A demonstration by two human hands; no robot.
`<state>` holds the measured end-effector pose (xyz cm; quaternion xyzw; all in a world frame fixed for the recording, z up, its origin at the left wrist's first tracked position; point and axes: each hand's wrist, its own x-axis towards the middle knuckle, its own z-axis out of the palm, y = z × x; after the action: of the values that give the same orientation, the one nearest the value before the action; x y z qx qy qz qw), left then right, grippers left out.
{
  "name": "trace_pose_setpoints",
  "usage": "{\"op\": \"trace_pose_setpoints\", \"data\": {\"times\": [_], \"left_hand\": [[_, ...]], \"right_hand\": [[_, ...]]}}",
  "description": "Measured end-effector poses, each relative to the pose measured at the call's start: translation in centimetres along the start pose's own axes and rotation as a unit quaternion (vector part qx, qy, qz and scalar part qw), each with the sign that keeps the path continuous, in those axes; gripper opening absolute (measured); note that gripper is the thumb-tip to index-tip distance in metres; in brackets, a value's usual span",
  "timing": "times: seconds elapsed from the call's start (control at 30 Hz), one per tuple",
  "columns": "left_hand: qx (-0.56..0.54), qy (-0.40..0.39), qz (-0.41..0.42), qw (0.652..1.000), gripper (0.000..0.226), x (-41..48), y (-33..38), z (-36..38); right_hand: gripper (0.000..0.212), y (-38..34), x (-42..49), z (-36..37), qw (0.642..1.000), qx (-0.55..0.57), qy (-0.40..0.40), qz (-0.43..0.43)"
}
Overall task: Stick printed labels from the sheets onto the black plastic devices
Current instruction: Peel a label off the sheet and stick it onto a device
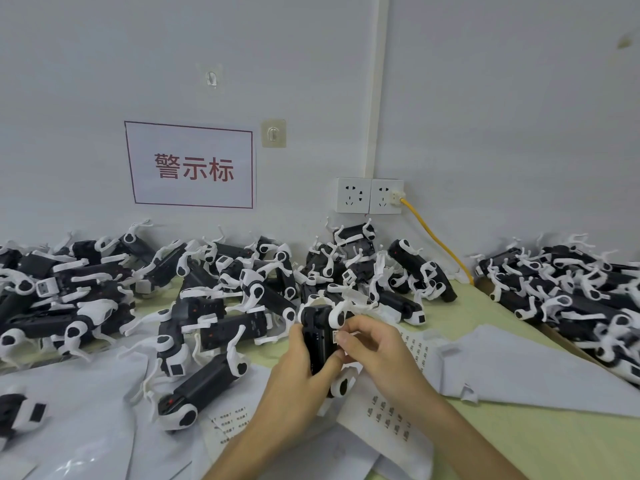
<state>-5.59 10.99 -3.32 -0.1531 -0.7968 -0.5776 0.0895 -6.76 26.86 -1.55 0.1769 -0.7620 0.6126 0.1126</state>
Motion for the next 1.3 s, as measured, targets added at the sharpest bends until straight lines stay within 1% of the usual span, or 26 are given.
{"op": "trace_pose_setpoints", "data": {"times": [0.13, 0.37, 0.57, 0.7, 0.77, 0.87, 0.97, 1.07, 1.17, 1.23, 1.27, 1.3], "left_hand": [[0.009, 0.000, 0.003, 1.000, 0.021, 0.0, -0.3, 0.1], [0.034, 0.003, 0.019, 0.999, 0.023, -0.1, -0.6, 0.1], [0.066, 0.019, 0.024, 0.997, 0.025, -0.2, -0.6, 0.2], [0.091, 0.025, 0.042, 0.995, 0.025, -0.4, -0.6, 0.2], [0.086, 0.027, 0.043, 0.995, 0.029, -0.4, -0.5, 0.1], [0.082, 0.024, 0.048, 0.995, 0.029, -0.5, -0.3, 0.1], [0.068, 0.015, 0.054, 0.996, 0.025, -0.5, -0.1, 0.0], [0.039, 0.003, 0.044, 0.998, 0.033, -0.3, 0.3, -0.2], [-0.010, -0.016, 0.037, 0.999, 0.043, -0.2, 0.8, -0.4], [-0.024, -0.025, 0.045, 0.998, 0.043, -0.2, 0.9, -0.3], [-0.031, -0.032, 0.051, 0.998, 0.040, -0.2, 0.9, -0.3], [-0.046, -0.043, 0.054, 0.997, 0.039, -0.2, 0.8, -0.4]], "right_hand": [[0.012, 0.0, 0.0, 0.1, 1.000, -0.004, 0.005, -0.003], [0.023, 0.2, -0.2, 0.4, 1.000, 0.001, 0.015, -0.002], [0.017, 0.4, -0.3, 0.9, 0.999, 0.024, 0.022, 0.004], [0.012, 0.7, -0.3, 0.9, 0.999, 0.036, 0.032, 0.010], [0.010, 0.9, -0.3, 0.8, 0.997, 0.066, 0.039, 0.018], [0.016, 0.9, -0.3, 0.8, 0.992, 0.119, 0.042, 0.028], [0.017, 1.0, -0.2, 0.5, 0.991, 0.119, 0.037, 0.041], [0.018, 1.1, 0.0, 0.3, 0.991, 0.124, 0.011, 0.050], [0.012, 0.5, -0.2, 0.4, 0.993, 0.117, -0.009, 0.030], [0.038, 0.5, -0.3, 0.6, 0.996, 0.086, -0.002, 0.009], [0.047, 0.6, -0.3, 0.6, 0.997, 0.071, 0.003, -0.001], [0.050, 0.7, -0.2, 0.6, 0.998, 0.068, 0.004, -0.006]]}}
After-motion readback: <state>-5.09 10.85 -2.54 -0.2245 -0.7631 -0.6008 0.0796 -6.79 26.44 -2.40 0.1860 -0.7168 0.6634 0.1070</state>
